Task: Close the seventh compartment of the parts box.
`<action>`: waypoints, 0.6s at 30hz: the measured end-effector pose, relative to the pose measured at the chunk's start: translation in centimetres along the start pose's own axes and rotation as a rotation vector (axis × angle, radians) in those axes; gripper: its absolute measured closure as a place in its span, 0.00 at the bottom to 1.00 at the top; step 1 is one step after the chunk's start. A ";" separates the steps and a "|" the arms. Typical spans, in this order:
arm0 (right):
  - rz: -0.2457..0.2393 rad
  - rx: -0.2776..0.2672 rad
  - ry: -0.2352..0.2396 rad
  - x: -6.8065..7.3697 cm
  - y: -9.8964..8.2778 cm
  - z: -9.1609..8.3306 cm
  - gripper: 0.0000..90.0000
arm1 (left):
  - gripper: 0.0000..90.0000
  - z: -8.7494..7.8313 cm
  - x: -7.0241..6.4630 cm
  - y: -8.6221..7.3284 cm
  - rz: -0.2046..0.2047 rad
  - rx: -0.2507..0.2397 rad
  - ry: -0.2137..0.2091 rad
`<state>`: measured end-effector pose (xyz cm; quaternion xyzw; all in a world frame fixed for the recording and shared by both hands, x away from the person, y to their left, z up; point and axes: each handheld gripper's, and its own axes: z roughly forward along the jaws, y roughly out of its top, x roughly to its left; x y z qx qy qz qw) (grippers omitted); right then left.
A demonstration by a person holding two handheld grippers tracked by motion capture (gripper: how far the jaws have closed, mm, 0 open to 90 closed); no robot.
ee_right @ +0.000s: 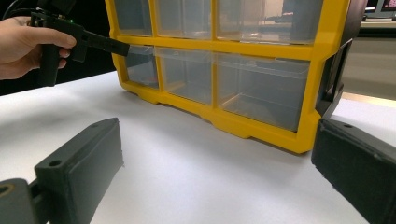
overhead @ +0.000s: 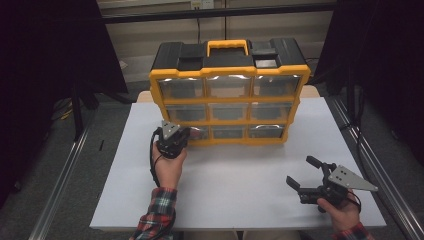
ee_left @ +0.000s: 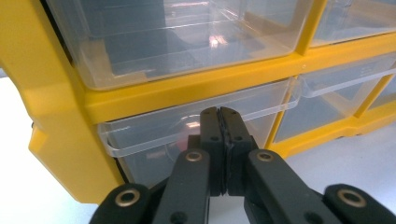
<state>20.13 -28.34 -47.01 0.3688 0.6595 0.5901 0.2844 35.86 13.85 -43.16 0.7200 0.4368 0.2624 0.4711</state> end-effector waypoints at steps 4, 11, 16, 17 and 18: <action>0.000 0.000 0.000 0.0 0.0 0.0 0.02 | 0.99 0.0 0.1 0.0 0.003 0.001 0.005; -0.001 0.000 -0.001 0.0 0.0 0.0 0.02 | 0.99 0.1 0.1 -0.1 0.002 0.005 0.019; -0.001 0.000 -0.001 0.0 0.0 0.0 0.02 | 0.99 0.2 0.2 -0.1 -0.003 -0.003 0.015; -0.001 -0.001 -0.002 0.0 0.0 0.0 0.02 | 0.99 0.2 0.2 -0.1 0.000 -0.004 0.017; 0.000 0.000 -0.001 0.0 0.0 0.0 0.02 | 0.99 0.2 0.2 -0.1 -0.004 -0.006 0.017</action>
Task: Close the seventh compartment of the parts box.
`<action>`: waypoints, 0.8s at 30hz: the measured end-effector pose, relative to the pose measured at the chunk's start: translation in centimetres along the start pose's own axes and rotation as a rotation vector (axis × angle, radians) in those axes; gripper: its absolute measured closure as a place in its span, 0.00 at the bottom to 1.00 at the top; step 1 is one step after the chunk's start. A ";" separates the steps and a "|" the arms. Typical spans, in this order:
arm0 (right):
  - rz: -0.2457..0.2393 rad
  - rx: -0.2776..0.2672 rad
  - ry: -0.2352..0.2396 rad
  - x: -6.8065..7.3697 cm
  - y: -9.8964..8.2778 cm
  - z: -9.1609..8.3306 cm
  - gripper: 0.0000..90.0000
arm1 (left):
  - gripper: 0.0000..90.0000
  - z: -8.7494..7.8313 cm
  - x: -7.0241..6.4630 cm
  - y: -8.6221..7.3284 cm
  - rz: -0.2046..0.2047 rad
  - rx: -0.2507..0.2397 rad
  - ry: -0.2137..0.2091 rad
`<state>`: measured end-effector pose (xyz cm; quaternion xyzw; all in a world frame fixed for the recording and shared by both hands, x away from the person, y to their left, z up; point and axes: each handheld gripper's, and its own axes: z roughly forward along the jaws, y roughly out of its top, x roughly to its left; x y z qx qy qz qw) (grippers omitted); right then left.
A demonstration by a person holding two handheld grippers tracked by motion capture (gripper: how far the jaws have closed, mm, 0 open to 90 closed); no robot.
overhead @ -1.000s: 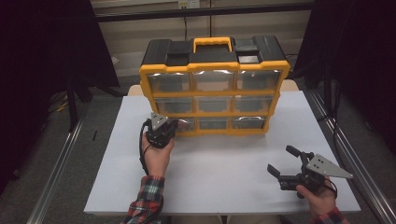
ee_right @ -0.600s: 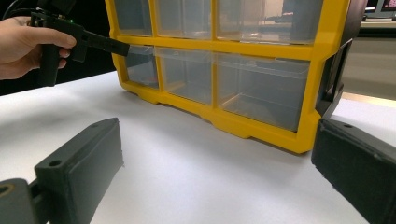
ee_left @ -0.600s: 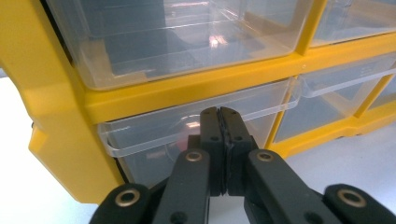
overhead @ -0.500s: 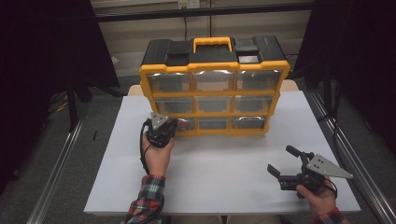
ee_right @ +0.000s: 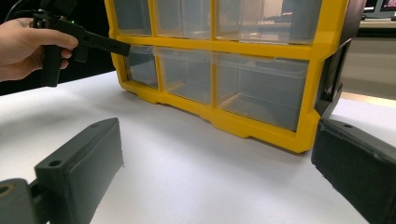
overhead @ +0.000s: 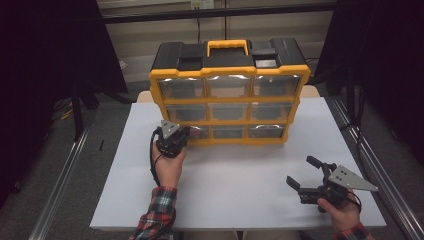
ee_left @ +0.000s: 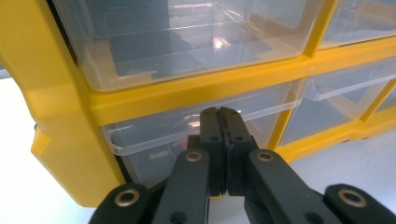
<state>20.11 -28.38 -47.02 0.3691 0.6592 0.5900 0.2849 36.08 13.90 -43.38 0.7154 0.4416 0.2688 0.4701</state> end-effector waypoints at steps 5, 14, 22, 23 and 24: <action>-0.001 0.001 0.000 0.0 0.0 0.0 0.02 | 0.99 0.0 0.1 0.0 0.015 0.001 -0.009; 0.000 0.000 -0.002 0.0 0.0 -0.1 0.02 | 0.97 0.0 0.1 0.0 0.016 0.000 -0.013; 0.001 -0.001 -0.001 0.0 0.0 0.0 0.02 | 0.84 -0.2 -0.1 -0.2 0.009 -0.002 -0.015; 0.000 -0.003 -0.001 0.0 0.1 0.0 0.02 | 0.81 -0.2 0.0 -0.2 0.009 -0.003 -0.026; 0.000 -0.002 -0.001 0.0 0.1 0.0 0.02 | 0.79 -0.2 -0.1 -0.2 -0.004 -0.010 -0.021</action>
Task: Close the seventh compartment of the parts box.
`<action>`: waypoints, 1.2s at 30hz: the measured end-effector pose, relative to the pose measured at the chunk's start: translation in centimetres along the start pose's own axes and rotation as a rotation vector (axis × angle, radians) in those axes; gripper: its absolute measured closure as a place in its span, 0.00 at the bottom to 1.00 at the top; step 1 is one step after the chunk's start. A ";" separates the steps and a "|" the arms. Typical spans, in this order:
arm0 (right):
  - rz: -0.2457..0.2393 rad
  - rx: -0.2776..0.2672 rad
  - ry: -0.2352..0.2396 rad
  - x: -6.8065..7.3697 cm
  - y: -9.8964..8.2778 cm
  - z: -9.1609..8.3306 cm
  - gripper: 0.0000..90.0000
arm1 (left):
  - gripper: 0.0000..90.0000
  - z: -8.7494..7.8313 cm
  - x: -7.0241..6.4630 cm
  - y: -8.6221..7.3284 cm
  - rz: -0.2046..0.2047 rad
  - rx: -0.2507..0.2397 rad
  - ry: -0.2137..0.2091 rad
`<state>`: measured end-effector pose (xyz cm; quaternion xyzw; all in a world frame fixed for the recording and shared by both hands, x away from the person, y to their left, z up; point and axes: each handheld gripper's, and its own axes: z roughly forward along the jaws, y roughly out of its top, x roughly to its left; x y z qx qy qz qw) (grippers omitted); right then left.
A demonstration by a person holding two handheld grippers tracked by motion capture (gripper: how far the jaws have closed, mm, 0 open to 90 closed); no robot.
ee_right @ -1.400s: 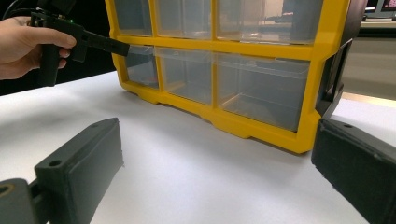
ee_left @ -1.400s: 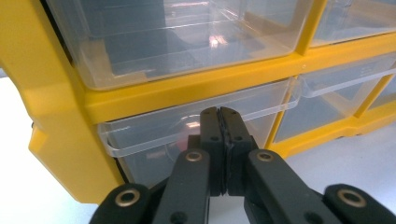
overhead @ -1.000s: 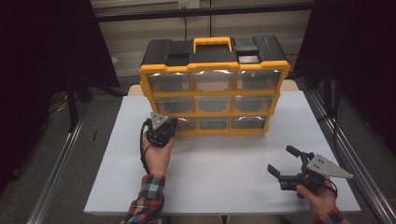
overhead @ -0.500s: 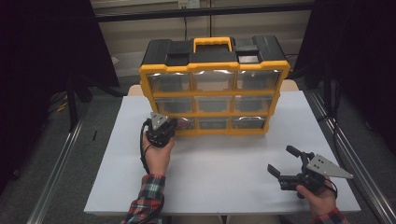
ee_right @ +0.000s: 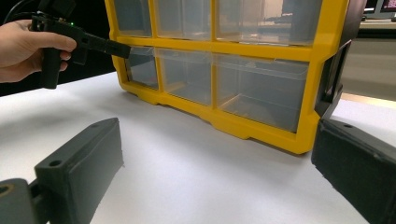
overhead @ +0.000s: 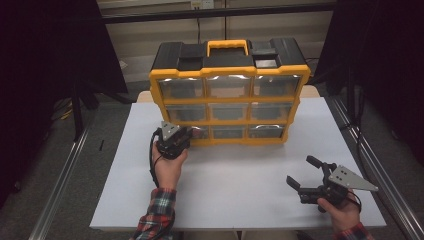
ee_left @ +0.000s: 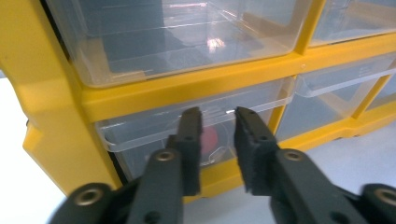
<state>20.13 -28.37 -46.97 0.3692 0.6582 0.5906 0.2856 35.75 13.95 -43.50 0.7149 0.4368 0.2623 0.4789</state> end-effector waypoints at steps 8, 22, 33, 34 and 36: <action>-0.002 -0.002 0.010 0.0 0.1 0.5 0.02 | 0.52 -0.7 0.2 0.0 -0.003 -0.014 -0.021; -0.002 -0.004 0.011 0.0 0.1 0.6 0.02 | 0.24 -1.6 0.5 -0.2 -0.047 -0.055 -0.042; -0.004 -0.003 0.014 -0.1 0.1 0.6 0.02 | 0.09 -2.7 1.2 -0.9 -0.067 -0.088 -0.076; -0.002 -0.004 0.018 0.0 0.1 0.6 0.02 | 0.08 -2.9 1.3 -1.0 -0.064 -0.089 -0.084; -0.001 -0.005 0.017 0.0 0.1 0.6 0.02 | 0.06 -3.1 1.3 -1.3 -0.064 -0.092 -0.090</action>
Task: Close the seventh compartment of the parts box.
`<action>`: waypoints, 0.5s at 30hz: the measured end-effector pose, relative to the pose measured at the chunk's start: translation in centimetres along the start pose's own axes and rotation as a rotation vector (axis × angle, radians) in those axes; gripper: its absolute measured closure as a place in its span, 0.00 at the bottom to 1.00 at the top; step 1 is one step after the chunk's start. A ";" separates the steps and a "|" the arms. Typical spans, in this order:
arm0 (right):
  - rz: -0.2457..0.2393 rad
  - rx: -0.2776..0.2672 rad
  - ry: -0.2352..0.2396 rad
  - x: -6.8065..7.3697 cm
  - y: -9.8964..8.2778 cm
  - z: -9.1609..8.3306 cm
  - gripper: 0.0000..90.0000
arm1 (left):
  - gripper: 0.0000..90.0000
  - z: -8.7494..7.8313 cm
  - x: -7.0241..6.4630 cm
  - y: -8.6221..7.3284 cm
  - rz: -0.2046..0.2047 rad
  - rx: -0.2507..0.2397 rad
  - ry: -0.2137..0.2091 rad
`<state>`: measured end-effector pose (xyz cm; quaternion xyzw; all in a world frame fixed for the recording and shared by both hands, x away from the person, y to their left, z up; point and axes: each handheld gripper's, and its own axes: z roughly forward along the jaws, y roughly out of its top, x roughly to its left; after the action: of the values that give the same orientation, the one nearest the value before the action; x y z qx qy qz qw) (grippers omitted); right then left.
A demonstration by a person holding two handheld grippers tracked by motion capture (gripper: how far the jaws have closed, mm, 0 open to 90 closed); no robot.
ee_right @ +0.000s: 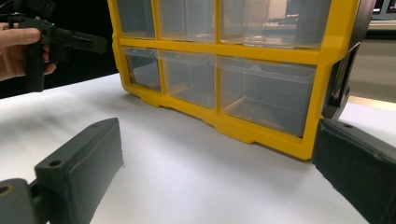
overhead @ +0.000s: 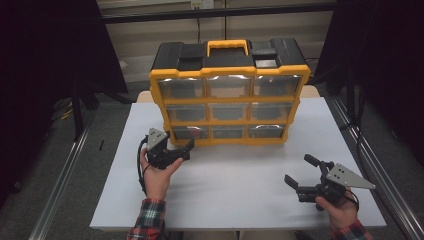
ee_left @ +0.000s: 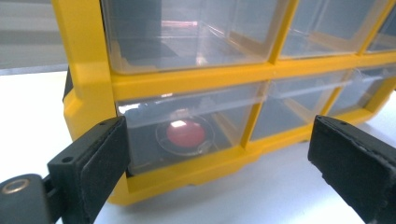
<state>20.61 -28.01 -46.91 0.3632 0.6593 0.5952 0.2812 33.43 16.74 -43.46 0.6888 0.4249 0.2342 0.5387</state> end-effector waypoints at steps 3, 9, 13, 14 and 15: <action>0.001 -0.001 -0.001 0.0 0.0 0.0 0.02 | 0.05 -0.5 0.2 -0.2 0.006 -0.004 -0.012; 0.000 0.000 0.000 0.0 0.0 0.0 0.02 | 0.05 -1.5 0.8 -0.5 0.013 -0.035 -0.023; 0.001 0.002 -0.002 -0.1 0.0 0.0 0.02 | 0.04 -2.0 1.1 -0.8 0.019 -0.045 -0.030; 0.001 0.001 -0.001 -0.1 0.0 0.0 0.02 | 0.04 -2.1 1.2 -0.9 0.028 -0.053 -0.045; 0.002 -0.001 0.000 -0.1 0.0 0.0 0.02 | 0.04 -2.2 1.2 -1.0 0.031 -0.059 -0.035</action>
<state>20.67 -28.03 -46.90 0.3637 0.6587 0.5957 0.2810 32.00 18.98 -43.85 0.6830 0.3974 0.2428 0.5626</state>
